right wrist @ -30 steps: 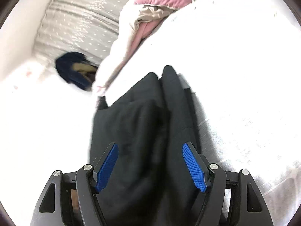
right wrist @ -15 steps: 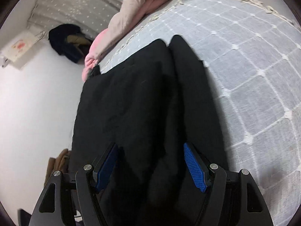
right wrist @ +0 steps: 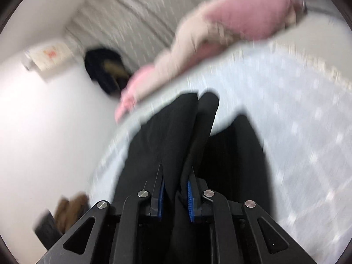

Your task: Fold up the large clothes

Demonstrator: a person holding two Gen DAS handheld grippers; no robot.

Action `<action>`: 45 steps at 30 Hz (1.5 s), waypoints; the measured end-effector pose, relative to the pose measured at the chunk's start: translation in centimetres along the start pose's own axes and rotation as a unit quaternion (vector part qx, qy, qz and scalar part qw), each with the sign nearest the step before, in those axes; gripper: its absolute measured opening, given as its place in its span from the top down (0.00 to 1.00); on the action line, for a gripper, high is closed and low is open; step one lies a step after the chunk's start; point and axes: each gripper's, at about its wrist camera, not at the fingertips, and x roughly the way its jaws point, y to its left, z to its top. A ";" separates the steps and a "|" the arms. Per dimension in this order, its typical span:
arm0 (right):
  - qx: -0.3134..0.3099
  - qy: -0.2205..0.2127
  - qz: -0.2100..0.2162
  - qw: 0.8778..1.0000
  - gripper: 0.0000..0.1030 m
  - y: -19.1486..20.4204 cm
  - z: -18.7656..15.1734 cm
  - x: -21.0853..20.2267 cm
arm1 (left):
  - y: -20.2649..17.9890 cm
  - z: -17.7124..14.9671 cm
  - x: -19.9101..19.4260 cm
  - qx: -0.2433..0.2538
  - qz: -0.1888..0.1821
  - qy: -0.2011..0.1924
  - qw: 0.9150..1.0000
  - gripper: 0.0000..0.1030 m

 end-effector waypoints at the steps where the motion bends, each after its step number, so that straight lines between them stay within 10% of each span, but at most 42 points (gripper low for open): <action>1: -0.001 -0.014 -0.004 1.000 0.85 -0.2 0.5 -0.7 | -0.1 -0.1 0.0 -0.006 -0.010 -0.004 1.000 0.15; 5: 0.003 0.033 -0.079 0.996 0.80 -3.6 0.0 0.8 | -0.4 -0.9 1.5 -0.010 -0.029 0.006 1.000 0.15; 8: 0.033 0.095 -0.170 0.980 0.53 -7.6 -1.9 2.9 | -0.2 -1.6 2.9 -0.035 -0.064 0.027 0.997 0.15; 13: 0.050 -0.017 -0.177 0.983 0.49 -6.0 -1.1 -3.1 | -0.3 -1.2 2.7 -0.059 -0.071 0.020 0.996 0.16; 17: 0.005 -0.065 -0.106 0.992 0.49 -1.0 -1.4 -4.6 | -2.2 -1.2 3.3 -0.029 -0.039 0.008 0.999 0.15; 24: -0.120 0.042 -0.114 0.985 0.49 5.5 -5.0 4.5 | -3.2 -1.5 4.0 -0.010 -0.008 -0.001 1.000 0.14; 26: -0.099 0.061 -0.144 0.983 0.49 2.7 -5.7 4.9 | -2.6 -1.9 3.7 -0.020 -0.028 0.005 0.999 0.14; 31: 0.061 0.058 -0.025 0.996 0.53 -5.8 -5.4 2.8 | -1.2 -2.2 3.7 -0.050 -0.064 0.033 0.996 0.12; 35: 0.076 0.045 -0.103 0.991 0.46 -6.5 -5.4 -0.8 | 0.7 -0.9 3.2 -0.098 -0.074 0.051 0.991 0.12; 45: 0.111 0.047 -0.019 0.993 0.17 -5.6 -2.1 0.6 | 4.7 1.1 7.7 -0.214 -0.086 0.085 0.969 0.11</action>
